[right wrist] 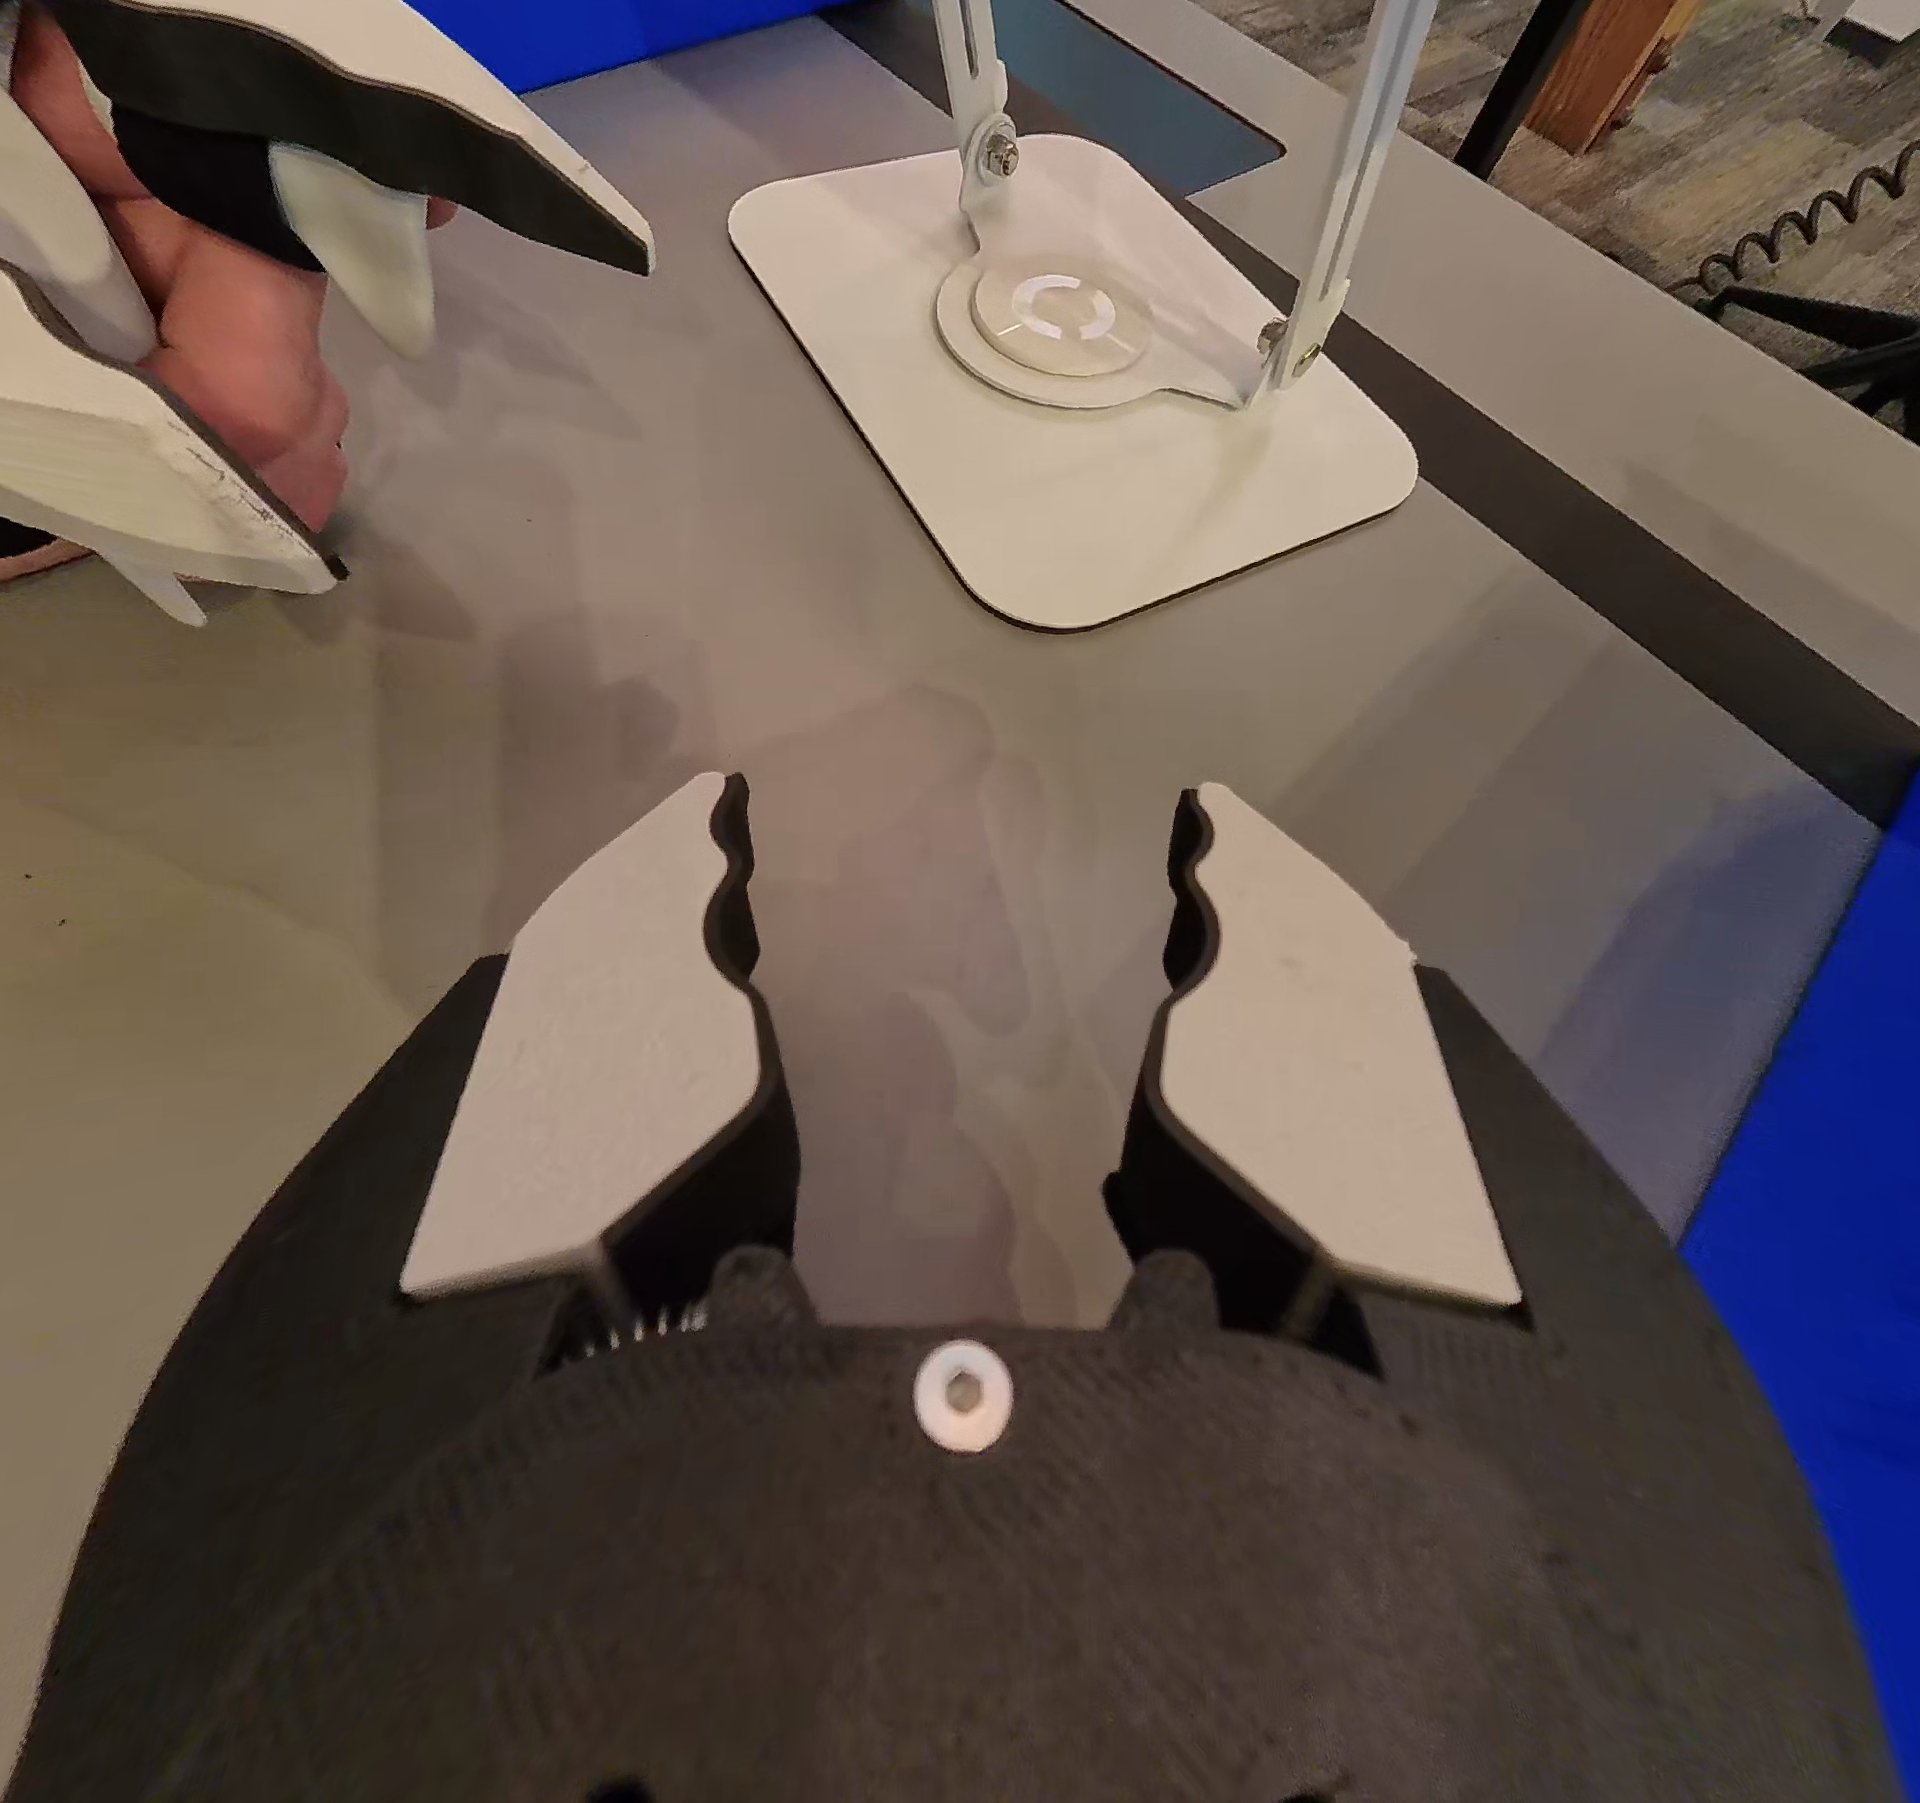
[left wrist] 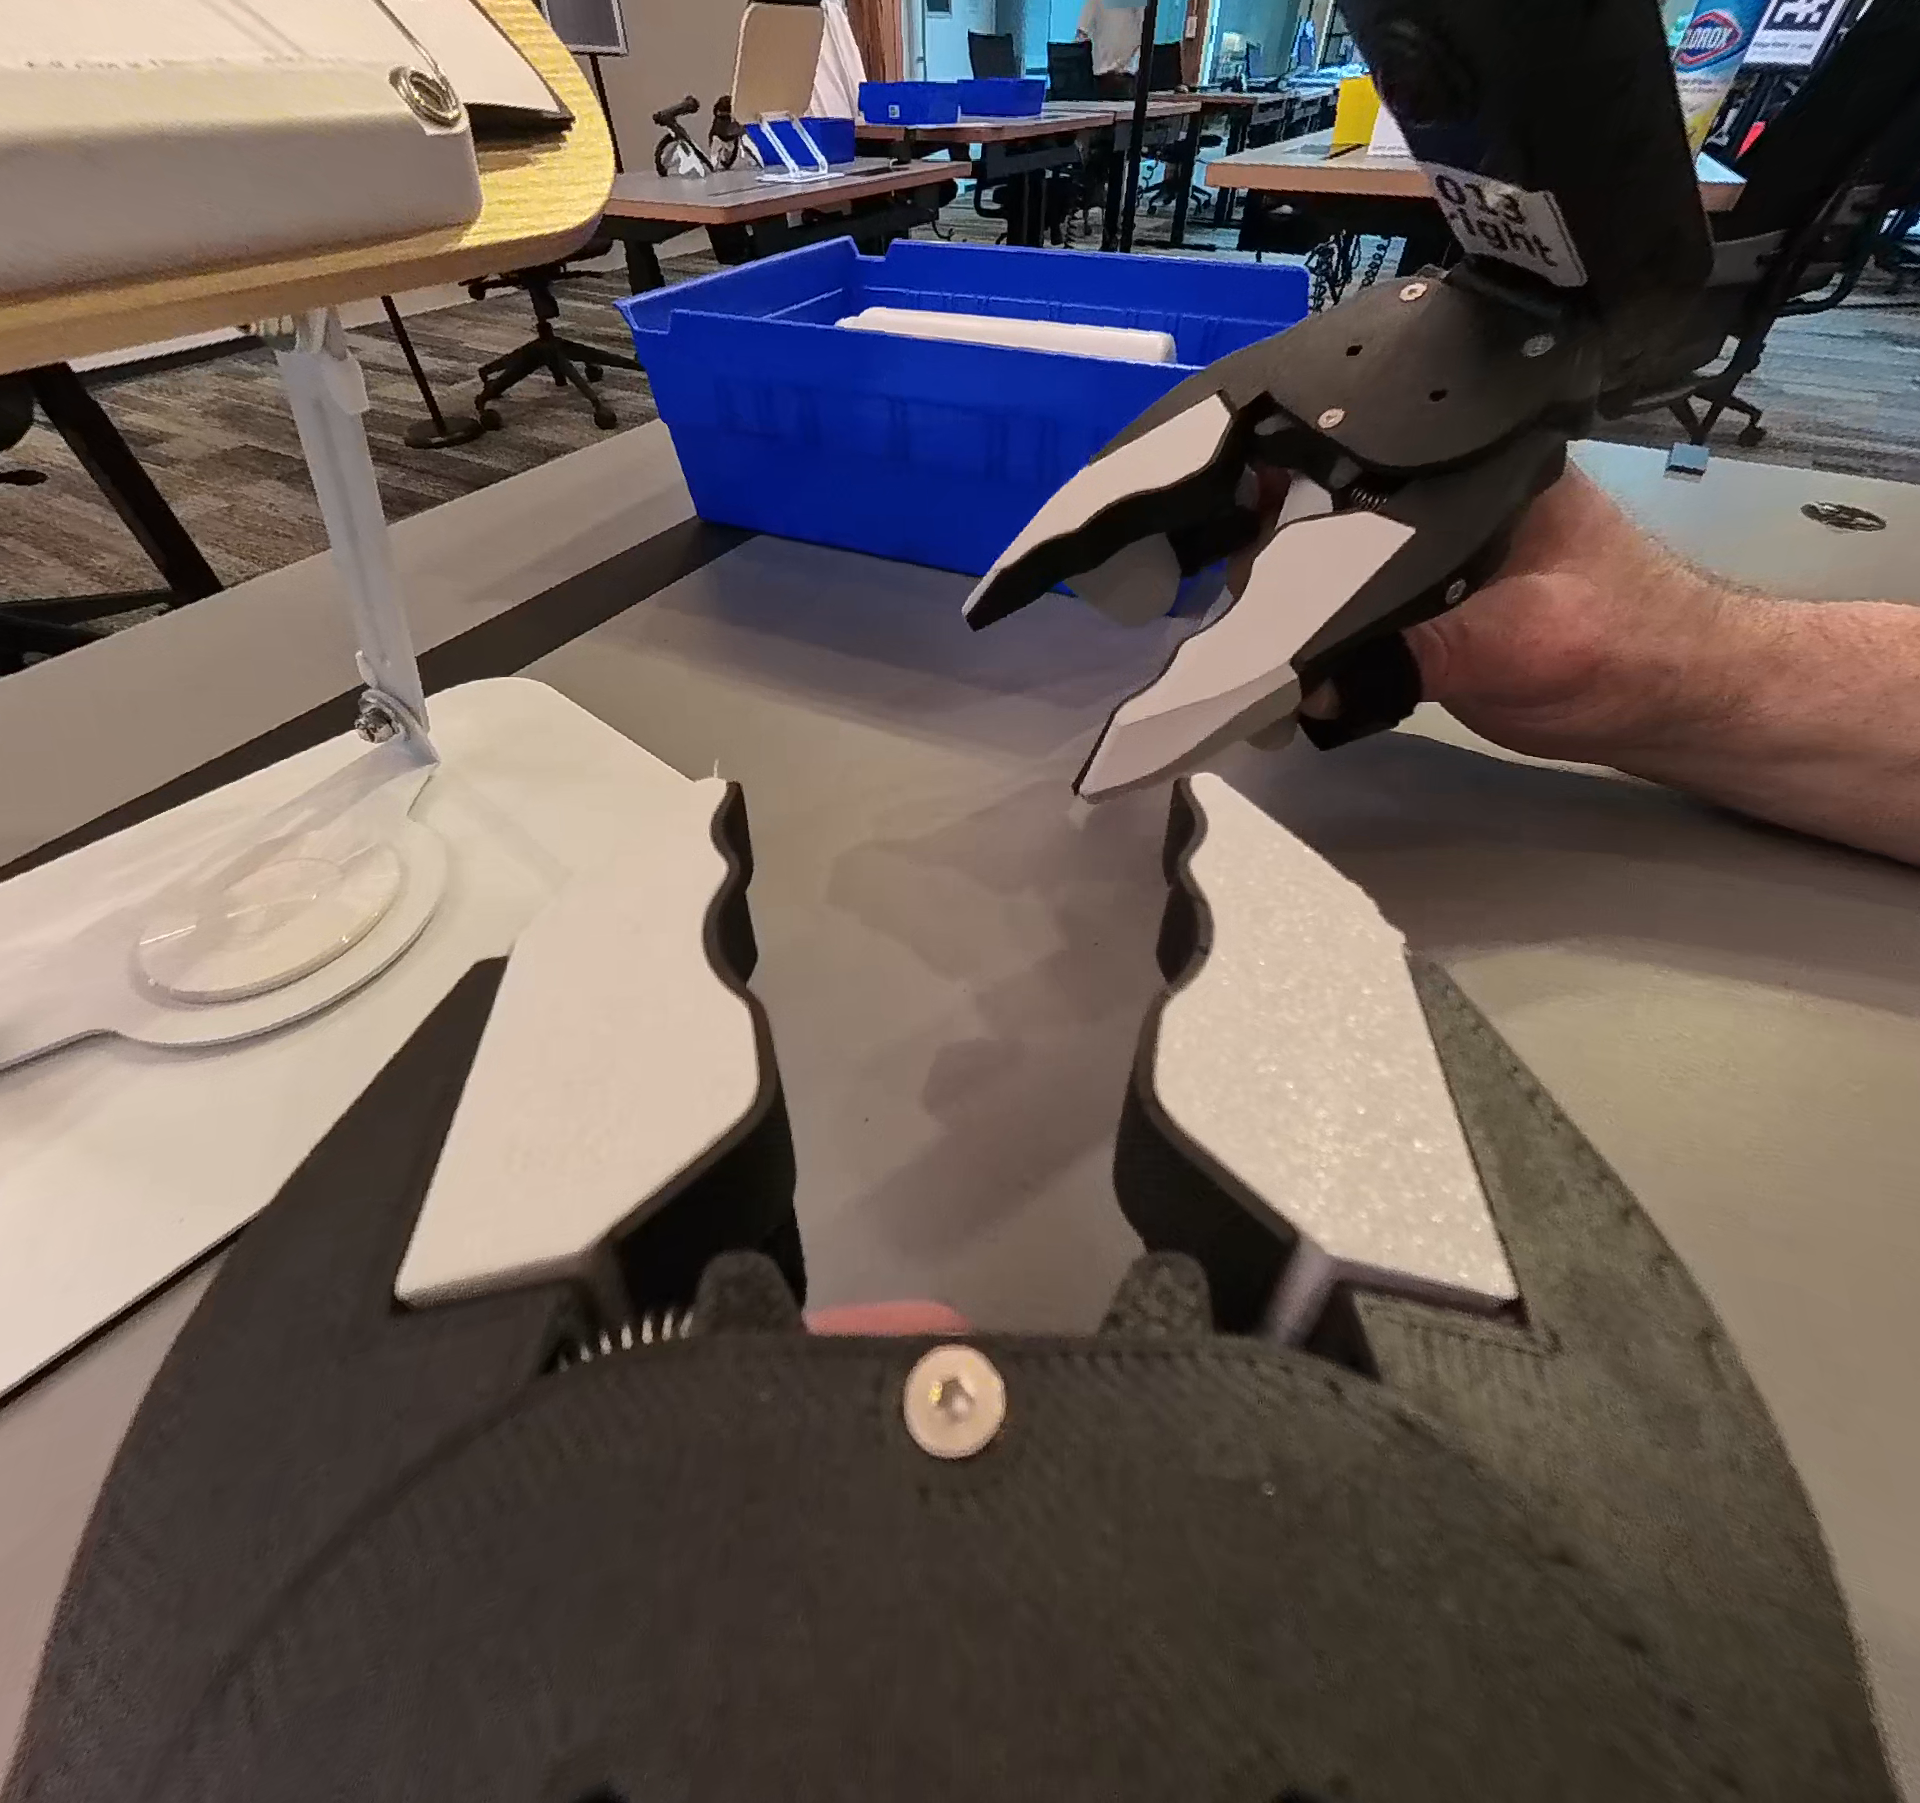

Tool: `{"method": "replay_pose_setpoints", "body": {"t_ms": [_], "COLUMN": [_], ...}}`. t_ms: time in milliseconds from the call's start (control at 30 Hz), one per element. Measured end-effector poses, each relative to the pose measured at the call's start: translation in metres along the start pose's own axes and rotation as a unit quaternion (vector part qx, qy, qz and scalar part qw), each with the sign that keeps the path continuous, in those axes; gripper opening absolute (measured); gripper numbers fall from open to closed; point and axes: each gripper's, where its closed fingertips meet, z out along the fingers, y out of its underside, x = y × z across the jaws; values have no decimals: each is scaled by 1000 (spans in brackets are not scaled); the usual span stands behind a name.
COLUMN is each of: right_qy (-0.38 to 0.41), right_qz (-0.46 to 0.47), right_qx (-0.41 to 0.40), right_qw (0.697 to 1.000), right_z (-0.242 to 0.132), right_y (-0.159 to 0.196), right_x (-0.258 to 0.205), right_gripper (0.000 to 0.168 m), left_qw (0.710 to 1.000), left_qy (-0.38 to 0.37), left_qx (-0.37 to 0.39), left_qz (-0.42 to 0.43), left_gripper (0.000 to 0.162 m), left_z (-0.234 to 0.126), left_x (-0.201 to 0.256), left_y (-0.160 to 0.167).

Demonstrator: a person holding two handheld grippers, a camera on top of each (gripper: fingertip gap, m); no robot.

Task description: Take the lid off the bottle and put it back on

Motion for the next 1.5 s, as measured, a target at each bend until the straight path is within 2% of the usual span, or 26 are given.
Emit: {"method": "replay_pose_setpoints", "body": {"t_ms": [1500], "right_qy": [-15], "right_qz": [-12], "right_qx": [-10], "right_qw": [1000], "right_z": [7], "right_y": [2], "right_x": [-7], "right_gripper": [82], "left_qw": [1000], "left_qy": [-6], "left_qx": [-7], "left_qz": [1], "left_gripper": [86], "left_z": [1], "left_x": [-1], "left_y": [2]}}
